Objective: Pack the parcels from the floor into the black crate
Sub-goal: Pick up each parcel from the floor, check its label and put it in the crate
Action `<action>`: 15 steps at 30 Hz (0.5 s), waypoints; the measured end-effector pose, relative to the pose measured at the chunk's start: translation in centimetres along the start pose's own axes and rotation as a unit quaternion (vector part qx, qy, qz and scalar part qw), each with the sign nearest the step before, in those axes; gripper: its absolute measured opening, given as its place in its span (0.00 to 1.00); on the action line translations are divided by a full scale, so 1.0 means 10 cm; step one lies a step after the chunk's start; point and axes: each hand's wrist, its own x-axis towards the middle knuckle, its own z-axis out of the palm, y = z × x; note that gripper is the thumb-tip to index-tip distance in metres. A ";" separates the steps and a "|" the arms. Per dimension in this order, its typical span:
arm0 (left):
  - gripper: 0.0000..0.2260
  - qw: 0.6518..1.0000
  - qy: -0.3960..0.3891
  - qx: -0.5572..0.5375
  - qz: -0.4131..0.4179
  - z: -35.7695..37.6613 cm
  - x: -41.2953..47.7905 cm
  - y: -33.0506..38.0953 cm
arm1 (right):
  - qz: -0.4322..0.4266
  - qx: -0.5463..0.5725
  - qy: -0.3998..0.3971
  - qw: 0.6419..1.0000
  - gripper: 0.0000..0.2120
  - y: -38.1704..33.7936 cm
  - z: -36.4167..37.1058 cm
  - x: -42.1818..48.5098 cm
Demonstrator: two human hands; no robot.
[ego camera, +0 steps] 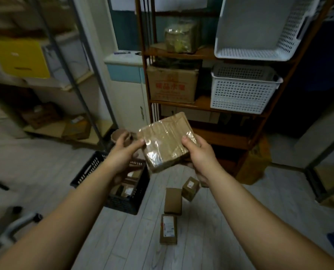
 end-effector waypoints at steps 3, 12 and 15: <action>0.29 0.997 -0.066 -0.003 -0.031 -0.15 -0.13 -0.04 | -0.006 0.047 0.002 0.999 0.04 0.05 0.33 -0.07; 0.20 0.997 -0.034 -0.017 0.064 -1.60 0.09 0.35 | -0.129 -0.150 -0.021 0.980 0.34 0.44 1.83 0.17; 0.22 0.997 -0.042 0.001 0.058 -2.14 0.20 0.35 | -0.139 -0.191 -0.043 0.971 0.45 0.55 2.37 0.26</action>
